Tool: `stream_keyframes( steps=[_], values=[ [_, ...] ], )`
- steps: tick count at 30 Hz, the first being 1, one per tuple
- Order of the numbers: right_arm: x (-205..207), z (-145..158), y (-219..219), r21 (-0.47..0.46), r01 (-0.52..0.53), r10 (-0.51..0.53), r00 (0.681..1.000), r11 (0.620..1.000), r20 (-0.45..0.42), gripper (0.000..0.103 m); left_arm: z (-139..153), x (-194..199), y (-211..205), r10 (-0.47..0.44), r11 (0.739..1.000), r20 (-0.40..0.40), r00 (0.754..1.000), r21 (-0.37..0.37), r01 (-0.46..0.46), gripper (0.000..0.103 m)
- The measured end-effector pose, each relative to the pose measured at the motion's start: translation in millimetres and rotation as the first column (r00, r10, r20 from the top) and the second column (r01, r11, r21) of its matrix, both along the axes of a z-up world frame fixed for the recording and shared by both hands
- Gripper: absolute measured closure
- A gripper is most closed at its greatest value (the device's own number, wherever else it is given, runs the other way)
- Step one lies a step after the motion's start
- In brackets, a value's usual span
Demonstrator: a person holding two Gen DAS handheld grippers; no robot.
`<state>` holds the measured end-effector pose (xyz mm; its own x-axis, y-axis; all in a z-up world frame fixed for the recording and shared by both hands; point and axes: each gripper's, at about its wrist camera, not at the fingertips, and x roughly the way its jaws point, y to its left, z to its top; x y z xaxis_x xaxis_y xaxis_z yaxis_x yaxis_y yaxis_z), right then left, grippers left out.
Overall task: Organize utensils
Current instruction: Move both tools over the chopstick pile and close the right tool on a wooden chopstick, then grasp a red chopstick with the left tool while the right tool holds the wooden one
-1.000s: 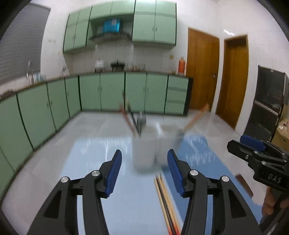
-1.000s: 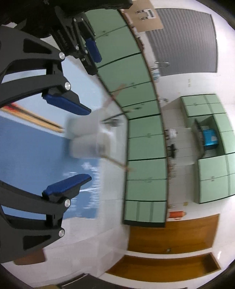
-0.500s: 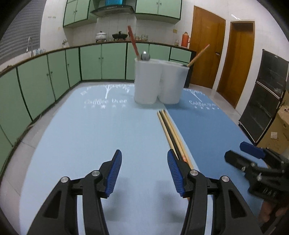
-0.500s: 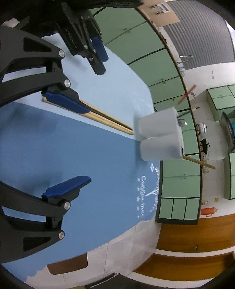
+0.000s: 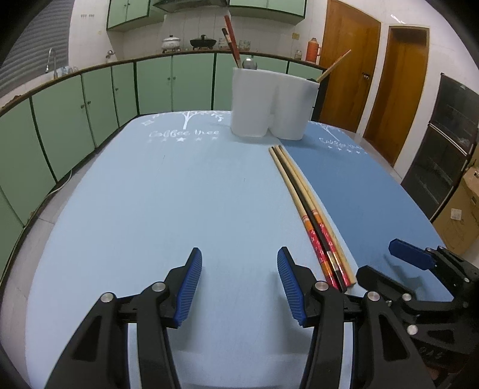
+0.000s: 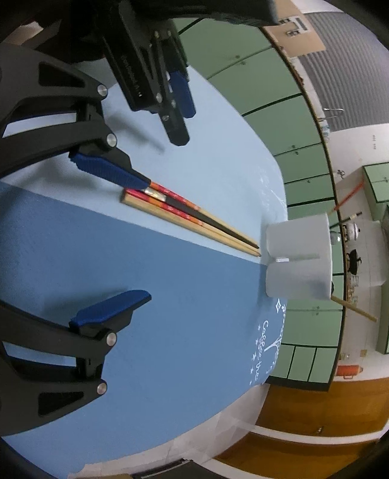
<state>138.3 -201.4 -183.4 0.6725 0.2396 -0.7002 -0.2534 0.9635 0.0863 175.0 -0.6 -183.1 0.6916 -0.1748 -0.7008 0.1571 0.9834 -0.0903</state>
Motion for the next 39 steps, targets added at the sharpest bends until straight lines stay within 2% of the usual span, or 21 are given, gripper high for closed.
stream_keyframes(
  steps=[6, 13, 17, 21, 22, 23, 25, 26, 34, 39],
  values=[
    [-1.2, -7.2, 4.1, -0.038, 0.002, -0.003, 1.0, 0.999, -0.017, 0.04, 1.3, -3.4, 0.4, -0.003, 1.0, 0.011, 1.0, -0.007, 0.004, 0.051],
    [-0.5, -4.6, -10.7, -0.058, 0.058, -0.059, 0.998, 0.997, -0.009, 0.04, 1.9, -6.9, -0.5, -0.012, 1.0, 0.02, 1.0, -0.01, 0.012, 0.051],
    [-0.6, -4.8, -9.9, -0.03, 0.041, -0.042, 0.999, 0.999, -0.02, 0.042, 1.9, -9.4, -0.6, -0.013, 1.0, 0.02, 1.0, -0.011, 0.013, 0.051],
    [0.9, -7.5, 0.2, -0.047, 0.005, -0.006, 1.0, 0.999, -0.02, 0.06, 2.8, -11.2, -0.2, -0.015, 1.0, 0.02, 1.0, -0.009, 0.015, 0.051],
    [1.2, -7.8, 2.1, -0.054, 0.003, -0.004, 1.0, 0.999, -0.014, 0.068, 2.7, -11.6, -0.5, -0.016, 1.0, 0.019, 1.0, -0.008, 0.016, 0.051],
    [2.4, -8.1, 3.6, -0.054, -0.005, 0.004, 1.0, 0.999, -0.012, 0.072, 2.6, -12.0, -0.9, -0.017, 1.0, 0.017, 1.0, -0.007, 0.017, 0.051],
    [4.4, -7.4, 4.5, -0.037, -0.02, 0.02, 1.0, 0.999, -0.013, 0.09, 2.0, -12.9, -2.3, -0.019, 1.0, 0.015, 1.0, -0.004, 0.019, 0.051],
    [4.7, -7.8, 4.9, -0.031, -0.03, 0.029, 0.999, 0.999, -0.016, 0.094, 1.6, -13.1, -2.9, -0.02, 1.0, 0.013, 1.0, -0.004, 0.02, 0.051],
    [3.5, -5.6, -9.6, -0.017, 0.009, -0.01, 1.0, 1.0, -0.013, 0.097, -0.6, -16.2, -13.8, -0.042, 0.999, -0.005, 0.999, -0.016, 0.042, 0.051],
    [1.8, -6.6, -18.3, -0.011, 0.027, -0.027, 1.0, 1.0, -0.014, 0.097, -3.4, -25.0, -25.8, -0.068, 0.996, -0.024, 0.997, -0.055, 0.066, 0.051]
  ],
)
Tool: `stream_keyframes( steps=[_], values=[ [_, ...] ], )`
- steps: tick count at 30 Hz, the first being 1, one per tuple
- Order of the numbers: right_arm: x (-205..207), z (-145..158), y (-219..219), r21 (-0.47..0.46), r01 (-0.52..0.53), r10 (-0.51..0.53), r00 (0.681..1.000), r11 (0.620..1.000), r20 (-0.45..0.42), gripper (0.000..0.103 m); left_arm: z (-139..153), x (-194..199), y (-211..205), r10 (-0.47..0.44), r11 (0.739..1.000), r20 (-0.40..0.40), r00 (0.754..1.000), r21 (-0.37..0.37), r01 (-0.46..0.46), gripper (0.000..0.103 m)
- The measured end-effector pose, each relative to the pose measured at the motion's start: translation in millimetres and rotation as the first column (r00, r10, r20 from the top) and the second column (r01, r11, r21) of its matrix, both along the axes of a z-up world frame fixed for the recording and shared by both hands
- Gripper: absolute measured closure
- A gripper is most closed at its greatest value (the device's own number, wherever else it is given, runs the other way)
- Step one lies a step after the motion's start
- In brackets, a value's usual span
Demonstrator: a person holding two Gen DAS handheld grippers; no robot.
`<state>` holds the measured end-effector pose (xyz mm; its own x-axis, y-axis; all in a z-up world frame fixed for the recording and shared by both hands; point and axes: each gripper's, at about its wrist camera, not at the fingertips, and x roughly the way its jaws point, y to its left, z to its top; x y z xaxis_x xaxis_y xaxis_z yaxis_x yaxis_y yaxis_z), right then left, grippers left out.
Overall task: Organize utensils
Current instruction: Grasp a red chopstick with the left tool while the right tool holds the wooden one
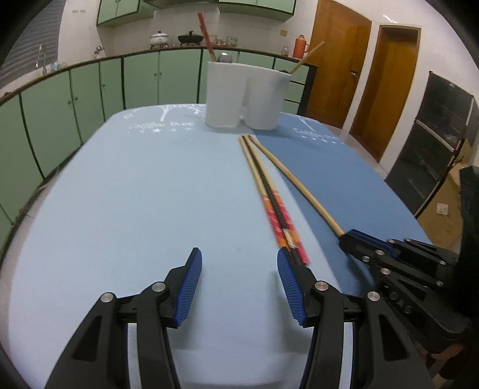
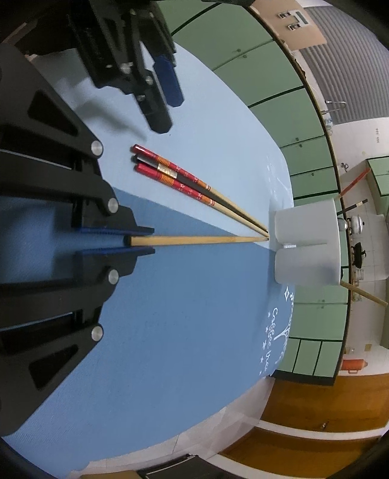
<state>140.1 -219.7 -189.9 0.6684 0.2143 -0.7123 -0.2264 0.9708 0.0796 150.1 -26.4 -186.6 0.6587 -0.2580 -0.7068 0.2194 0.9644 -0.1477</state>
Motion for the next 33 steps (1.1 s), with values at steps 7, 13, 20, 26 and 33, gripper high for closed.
stream_keyframes(
  steps=[7, 13, 20, 26, 33],
  values=[
    [-1.0, -1.4, -2.2, 0.006, -0.002, 0.002, 1.0, 1.0, 0.003, 0.097, -6.4, -7.1, -20.0, -0.041, 0.997, -0.001, 0.999, 0.06, 0.041, 0.051],
    [-2.4, -1.6, -2.7, 0.009, -0.002, 0.002, 1.0, 1.0, 0.003, 0.097, -6.7, -7.0, -14.1, 0.001, 0.997, 0.01, 1.0, 0.082, -0.002, 0.054],
    [-2.7, -2.3, -2.6, 0.01, -0.003, 0.003, 1.0, 1.0, 0.003, 0.094, -5.8, -5.0, -9.0, 0.025, 0.997, 0.009, 1.0, 0.07, -0.025, 0.054],
    [-3.7, -3.3, 0.2, -0.002, -0.011, 0.011, 1.0, 1.0, 0.01, 0.093, -7.5, 0.9, -17.4, 0.007, 0.997, 0.012, 1.0, 0.073, -0.007, 0.069],
    [-3.6, -3.5, 0.3, 0.003, -0.02, 0.02, 1.0, 1.0, 0.008, 0.097, -9.1, 2.0, -23.3, 0.0, 0.997, 0.025, 1.0, 0.077, -0.002, 0.097]
  ],
)
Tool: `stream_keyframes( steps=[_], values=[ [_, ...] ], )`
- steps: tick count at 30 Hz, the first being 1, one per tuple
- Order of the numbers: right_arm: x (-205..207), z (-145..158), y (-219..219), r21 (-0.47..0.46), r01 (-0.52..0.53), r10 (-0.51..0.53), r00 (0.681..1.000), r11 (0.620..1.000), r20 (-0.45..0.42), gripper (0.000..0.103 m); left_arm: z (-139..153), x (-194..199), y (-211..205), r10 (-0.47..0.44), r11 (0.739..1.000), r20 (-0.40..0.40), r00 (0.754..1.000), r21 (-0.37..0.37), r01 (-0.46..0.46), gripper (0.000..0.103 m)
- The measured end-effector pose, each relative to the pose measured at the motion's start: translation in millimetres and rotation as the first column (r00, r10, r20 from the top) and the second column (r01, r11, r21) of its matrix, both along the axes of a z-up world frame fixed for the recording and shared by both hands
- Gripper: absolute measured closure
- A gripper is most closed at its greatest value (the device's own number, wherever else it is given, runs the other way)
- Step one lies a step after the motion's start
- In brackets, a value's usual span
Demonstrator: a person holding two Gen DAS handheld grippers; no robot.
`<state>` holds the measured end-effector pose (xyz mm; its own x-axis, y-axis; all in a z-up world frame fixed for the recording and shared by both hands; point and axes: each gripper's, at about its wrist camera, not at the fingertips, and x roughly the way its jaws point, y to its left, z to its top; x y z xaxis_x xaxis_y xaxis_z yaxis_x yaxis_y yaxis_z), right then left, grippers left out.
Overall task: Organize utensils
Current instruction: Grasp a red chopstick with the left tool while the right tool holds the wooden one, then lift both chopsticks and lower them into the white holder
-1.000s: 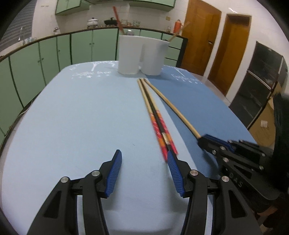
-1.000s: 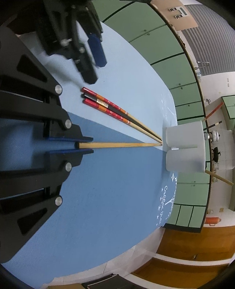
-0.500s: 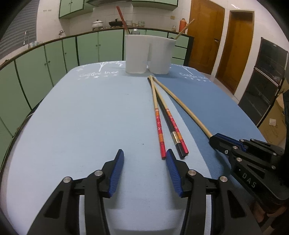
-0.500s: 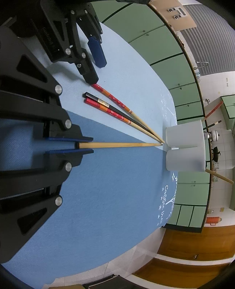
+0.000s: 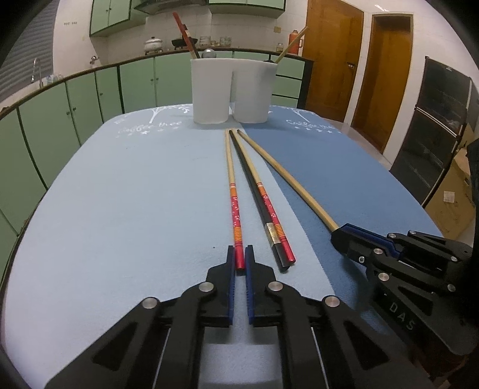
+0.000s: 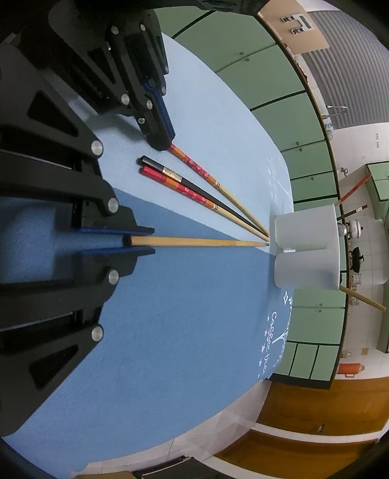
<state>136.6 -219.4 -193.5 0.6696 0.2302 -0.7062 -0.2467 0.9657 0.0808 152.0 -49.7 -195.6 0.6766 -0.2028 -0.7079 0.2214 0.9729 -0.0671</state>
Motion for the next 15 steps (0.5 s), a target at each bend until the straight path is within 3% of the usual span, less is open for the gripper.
stream_keyframes(
  steps=[7, 15],
  values=[
    [-2.5, 12.1, -0.8, -0.003, -0.016, 0.016, 1.0, 1.0, 0.024, 0.097, 12.1, -3.3, 3.5, 0.009, 1.0, 0.02, 1.0, -0.008, -0.008, 0.097],
    [-2.2, 46.5, -9.7, 0.026, -0.006, 0.004, 0.996, 1.0, 0.086, 0.097, 50.0, -6.5, 10.6, 0.019, 1.0, 0.106, 0.994, -0.006, -0.018, 0.097]
  ],
)
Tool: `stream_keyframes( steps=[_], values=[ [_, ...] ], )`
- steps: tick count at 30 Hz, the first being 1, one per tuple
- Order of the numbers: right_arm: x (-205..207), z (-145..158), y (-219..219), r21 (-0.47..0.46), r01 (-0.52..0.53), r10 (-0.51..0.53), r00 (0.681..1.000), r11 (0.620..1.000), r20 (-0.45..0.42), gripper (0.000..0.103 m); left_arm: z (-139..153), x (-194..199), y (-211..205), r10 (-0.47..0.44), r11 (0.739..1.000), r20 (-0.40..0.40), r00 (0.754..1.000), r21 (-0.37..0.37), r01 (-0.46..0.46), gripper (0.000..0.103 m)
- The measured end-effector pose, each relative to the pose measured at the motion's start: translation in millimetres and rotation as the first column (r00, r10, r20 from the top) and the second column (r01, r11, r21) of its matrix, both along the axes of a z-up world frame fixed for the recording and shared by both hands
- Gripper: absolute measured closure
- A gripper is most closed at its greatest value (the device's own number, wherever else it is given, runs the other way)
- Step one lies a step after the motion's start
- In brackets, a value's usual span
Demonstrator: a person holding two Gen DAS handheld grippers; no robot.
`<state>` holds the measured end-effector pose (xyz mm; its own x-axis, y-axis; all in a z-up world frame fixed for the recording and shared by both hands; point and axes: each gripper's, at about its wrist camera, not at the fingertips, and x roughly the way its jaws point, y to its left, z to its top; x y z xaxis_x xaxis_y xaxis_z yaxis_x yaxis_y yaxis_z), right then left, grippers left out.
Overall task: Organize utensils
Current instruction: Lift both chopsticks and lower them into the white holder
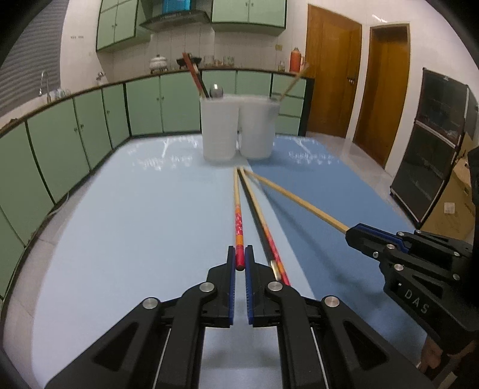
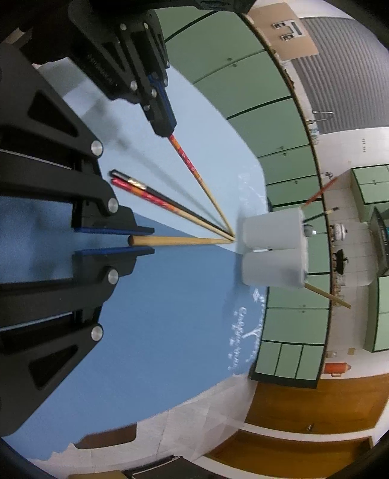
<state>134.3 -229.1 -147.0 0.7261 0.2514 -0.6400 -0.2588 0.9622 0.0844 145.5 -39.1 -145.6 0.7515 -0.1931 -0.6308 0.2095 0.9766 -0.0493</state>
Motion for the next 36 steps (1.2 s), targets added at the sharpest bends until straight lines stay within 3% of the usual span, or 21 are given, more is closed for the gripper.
stream_keyframes(
  steps=[15, 36],
  values=[
    [11.1, 74.0, -17.1, 0.07, 0.006, -0.014, 0.994, 0.997, 0.109, 0.097, 84.8, 13.2, 3.5, -0.01, 0.999, 0.189, 0.982, -0.029, 0.016, 0.098],
    [62.1, 168.9, -20.2, 0.115, -0.037, 0.015, 0.983, 0.993, 0.183, 0.097, 153.5, 50.3, 1.3, -0.038, 0.995, 0.298, 0.954, -0.077, 0.064, 0.098]
  ],
)
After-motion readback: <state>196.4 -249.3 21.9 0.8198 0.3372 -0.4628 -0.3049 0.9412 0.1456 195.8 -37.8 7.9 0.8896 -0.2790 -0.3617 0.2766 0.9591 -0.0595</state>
